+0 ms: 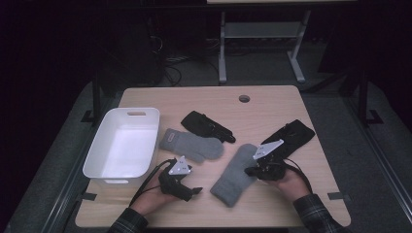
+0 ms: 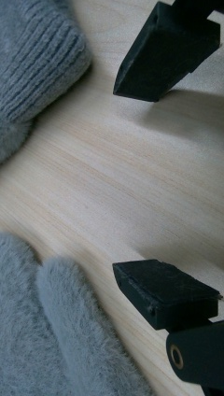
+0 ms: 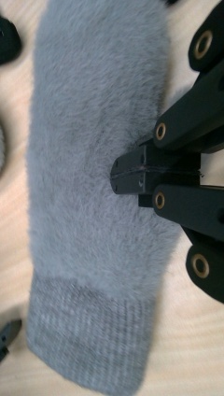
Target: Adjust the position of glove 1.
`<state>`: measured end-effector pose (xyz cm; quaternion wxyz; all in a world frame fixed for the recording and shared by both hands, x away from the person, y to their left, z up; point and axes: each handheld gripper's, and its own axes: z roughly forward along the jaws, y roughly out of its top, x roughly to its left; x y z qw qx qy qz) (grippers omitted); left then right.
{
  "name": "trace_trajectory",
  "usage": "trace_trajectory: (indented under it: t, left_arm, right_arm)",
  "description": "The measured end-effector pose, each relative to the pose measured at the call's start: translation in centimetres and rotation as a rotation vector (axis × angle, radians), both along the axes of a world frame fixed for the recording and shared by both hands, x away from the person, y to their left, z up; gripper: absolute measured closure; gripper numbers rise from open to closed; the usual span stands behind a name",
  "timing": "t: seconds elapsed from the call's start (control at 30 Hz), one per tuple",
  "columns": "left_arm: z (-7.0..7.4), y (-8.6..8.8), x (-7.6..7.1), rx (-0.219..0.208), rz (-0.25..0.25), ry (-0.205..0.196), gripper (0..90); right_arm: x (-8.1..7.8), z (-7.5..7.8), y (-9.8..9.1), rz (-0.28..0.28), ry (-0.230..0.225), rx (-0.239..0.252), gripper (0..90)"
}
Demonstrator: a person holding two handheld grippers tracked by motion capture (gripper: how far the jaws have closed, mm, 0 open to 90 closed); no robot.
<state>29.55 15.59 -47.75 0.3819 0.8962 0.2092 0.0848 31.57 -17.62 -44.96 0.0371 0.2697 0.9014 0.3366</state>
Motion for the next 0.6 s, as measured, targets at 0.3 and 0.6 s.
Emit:
trace_trajectory:
  t: [0.3, 0.6]
  left_arm:
    - [0.0, 0.0, 0.0, -0.002, 0.001, -0.002, 12.1]
    - [0.0, 0.0, 0.0, -0.003, 0.001, -0.002, 12.1]
  right_arm:
    - [-2.2, 0.1, -0.6, 0.007, 0.009, -0.005, 90.0]
    - [-3.9, -0.1, -1.1, 0.011, 0.013, 0.011, 90.0]
